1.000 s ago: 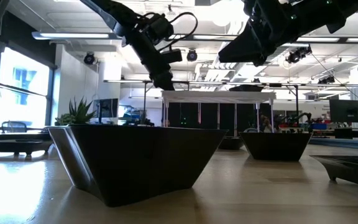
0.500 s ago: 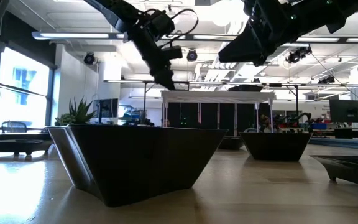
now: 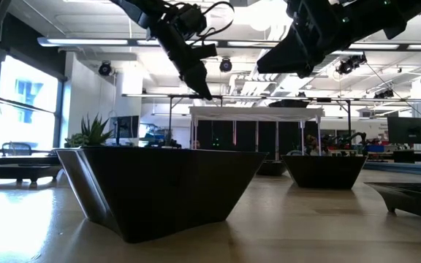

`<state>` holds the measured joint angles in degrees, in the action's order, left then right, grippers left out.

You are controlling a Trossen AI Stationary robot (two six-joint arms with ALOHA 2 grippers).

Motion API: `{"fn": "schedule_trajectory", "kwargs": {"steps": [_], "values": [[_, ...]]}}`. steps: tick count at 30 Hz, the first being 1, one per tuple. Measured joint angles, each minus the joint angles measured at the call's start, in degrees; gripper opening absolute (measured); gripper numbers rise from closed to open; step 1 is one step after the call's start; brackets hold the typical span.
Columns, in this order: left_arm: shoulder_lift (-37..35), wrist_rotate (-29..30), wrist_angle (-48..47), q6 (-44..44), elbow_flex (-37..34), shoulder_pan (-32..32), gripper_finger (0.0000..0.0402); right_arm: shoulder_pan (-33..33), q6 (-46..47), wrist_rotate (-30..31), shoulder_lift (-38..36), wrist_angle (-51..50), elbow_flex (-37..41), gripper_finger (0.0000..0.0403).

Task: Pick & Place Mini shaped plates
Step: Put the leaf shaped plate on the shelf

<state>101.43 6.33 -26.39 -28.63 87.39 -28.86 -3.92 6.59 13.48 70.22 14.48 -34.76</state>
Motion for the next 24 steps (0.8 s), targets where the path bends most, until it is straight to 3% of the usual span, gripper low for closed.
{"fn": "schedule_trajectory", "kwargs": {"steps": [2,6,10,15,24], "values": [[-0.48,-0.46,0.08,1.62,-0.02,0.00,0.0070,0.00,0.00,-0.01,0.01,0.00,0.00,0.0123],[-4.69,-8.02,0.42,7.05,-0.22,-1.36,0.0010,0.00,0.66,-0.01,0.00,-0.02,-0.02,0.0123],[-8.86,-15.52,6.07,12.47,-5.38,-2.76,0.0015,0.00,2.51,0.08,0.01,-0.04,-0.04,0.0123],[-15.68,-18.30,14.62,14.74,-15.94,-2.54,0.0002,-0.07,5.37,1.77,-0.01,-0.02,-0.04,0.0116],[-27.67,-23.02,45.83,22.93,-43.31,-2.10,0.0004,-1.27,5.60,7.78,-0.01,-1.45,-0.96,0.0048]]}}
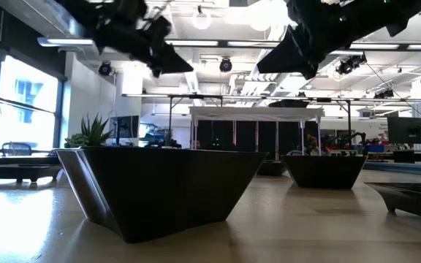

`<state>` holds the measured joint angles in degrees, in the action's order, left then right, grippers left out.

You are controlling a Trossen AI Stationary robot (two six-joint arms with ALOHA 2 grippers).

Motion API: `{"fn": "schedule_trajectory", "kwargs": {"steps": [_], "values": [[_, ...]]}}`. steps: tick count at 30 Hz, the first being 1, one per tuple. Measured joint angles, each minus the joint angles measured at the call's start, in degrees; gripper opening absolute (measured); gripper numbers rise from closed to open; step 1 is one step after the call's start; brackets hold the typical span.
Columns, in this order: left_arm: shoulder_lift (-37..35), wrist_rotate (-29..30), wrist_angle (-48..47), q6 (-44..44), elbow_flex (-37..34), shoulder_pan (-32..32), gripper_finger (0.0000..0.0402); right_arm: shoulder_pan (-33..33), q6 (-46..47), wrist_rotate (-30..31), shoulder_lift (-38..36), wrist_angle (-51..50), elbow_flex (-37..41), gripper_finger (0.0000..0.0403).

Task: Pick & Place Mini shaped plates
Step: Put the leaf shaped plate on the shelf

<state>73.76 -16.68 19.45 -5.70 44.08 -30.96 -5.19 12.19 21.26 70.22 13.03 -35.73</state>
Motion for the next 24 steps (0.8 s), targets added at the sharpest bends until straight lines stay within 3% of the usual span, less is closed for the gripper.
{"fn": "schedule_trajectory", "kwargs": {"steps": [6,13,19,24], "values": [[-5.21,-1.23,18.66,4.05,-16.18,-0.04,0.0004,-1.39,2.00,2.19,0.00,-7.24,-4.58,0.0010],[-7.26,-0.51,35.22,6.07,-29.72,-0.15,0.0004,-1.97,13.23,1.83,5.57,-20.53,-11.53,0.0024],[-7.22,2.77,37.35,6.21,-33.51,-0.15,0.0004,-1.49,32.67,-3.47,13.46,-30.20,-15.97,0.0076],[-7.22,2.86,37.40,6.05,-33.63,-0.14,0.0004,-0.39,53.75,-2.30,15.32,-38.55,-14.57,0.0118]]}}
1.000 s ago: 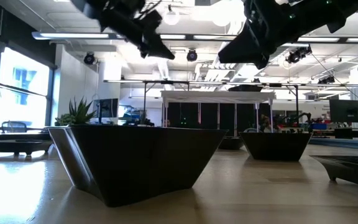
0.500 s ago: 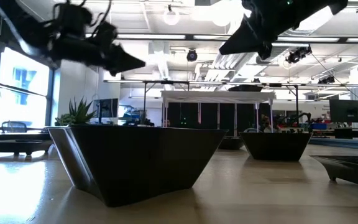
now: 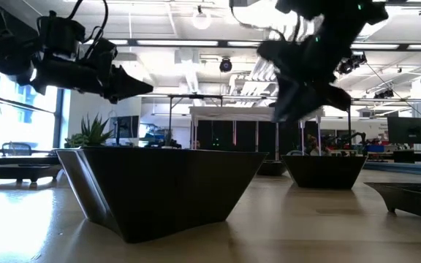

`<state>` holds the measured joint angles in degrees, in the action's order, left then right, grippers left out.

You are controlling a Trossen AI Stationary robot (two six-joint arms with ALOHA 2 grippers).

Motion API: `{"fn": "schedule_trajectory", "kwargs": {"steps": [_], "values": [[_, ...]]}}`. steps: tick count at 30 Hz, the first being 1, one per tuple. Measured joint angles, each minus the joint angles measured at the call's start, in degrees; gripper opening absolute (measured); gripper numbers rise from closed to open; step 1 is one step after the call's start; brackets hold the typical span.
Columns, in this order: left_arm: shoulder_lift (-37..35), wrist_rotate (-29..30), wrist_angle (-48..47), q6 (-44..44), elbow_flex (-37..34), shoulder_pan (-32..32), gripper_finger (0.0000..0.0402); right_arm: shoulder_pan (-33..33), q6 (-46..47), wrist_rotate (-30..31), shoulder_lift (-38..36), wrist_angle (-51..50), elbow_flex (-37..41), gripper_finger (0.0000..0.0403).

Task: Pick & Place Mini shaped plates
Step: Put the leaf shaped plate on the shelf

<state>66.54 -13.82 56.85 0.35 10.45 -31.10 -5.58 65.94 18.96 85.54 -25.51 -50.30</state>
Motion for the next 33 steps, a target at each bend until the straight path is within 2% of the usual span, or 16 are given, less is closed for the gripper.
{"fn": "schedule_trajectory", "kwargs": {"steps": [6,13,24,33], "values": [[0.02,-0.70,-0.77,-0.05,-0.01,-0.01,0.0004,0.23,11.89,5.19,-0.52,5.49,9.36,0.0134],[0.04,-1.08,-2.01,-0.05,-0.01,-0.01,0.0004,3.46,11.50,7.17,-0.48,25.38,19.11,0.0119],[0.04,-1.09,-3.04,-0.05,-0.01,0.00,0.0004,8.02,6.08,4.21,-0.31,28.19,20.21,0.0077],[0.07,-1.11,-3.51,-0.05,-0.02,-0.01,0.0004,8.63,5.87,1.88,3.95,33.25,20.19,0.0077]]}}
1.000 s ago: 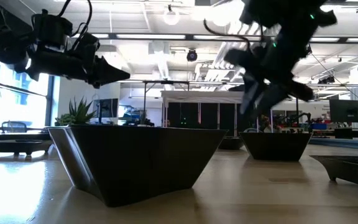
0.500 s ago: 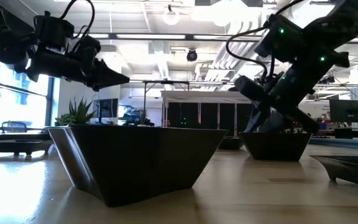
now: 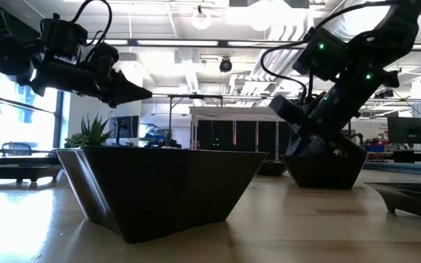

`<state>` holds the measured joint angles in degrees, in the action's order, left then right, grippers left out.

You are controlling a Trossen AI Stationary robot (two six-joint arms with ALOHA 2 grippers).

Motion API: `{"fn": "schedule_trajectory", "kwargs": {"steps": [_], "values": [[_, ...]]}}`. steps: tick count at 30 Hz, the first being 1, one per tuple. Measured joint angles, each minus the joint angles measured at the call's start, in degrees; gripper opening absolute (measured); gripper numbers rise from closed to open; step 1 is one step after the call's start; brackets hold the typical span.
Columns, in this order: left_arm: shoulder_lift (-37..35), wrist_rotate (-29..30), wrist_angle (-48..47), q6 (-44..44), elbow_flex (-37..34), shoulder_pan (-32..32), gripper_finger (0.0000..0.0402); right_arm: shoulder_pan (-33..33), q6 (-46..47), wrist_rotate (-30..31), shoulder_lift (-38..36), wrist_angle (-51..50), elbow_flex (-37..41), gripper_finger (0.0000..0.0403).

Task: Pick & Place Mini shaped plates
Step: Put the leaf shaped plate on the shelf

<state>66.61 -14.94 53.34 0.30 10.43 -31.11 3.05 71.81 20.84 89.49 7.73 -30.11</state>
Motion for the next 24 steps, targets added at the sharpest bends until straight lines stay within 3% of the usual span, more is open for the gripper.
{"fn": "schedule_trajectory", "kwargs": {"steps": [4,13,24], "values": [[0.02,-0.02,-0.02,0.00,-0.01,-0.01,0.0004,0.00,-0.06,-0.02,1.51,2.17,0.00,0.0069],[0.02,-0.02,-0.42,0.00,-0.01,0.00,0.0004,-0.07,-0.03,0.38,1.27,2.51,-0.60,0.0008],[0.02,-0.02,-0.40,0.00,-0.01,0.02,0.0004,-0.07,-4.30,0.87,1.14,2.38,-9.68,0.0003]]}}
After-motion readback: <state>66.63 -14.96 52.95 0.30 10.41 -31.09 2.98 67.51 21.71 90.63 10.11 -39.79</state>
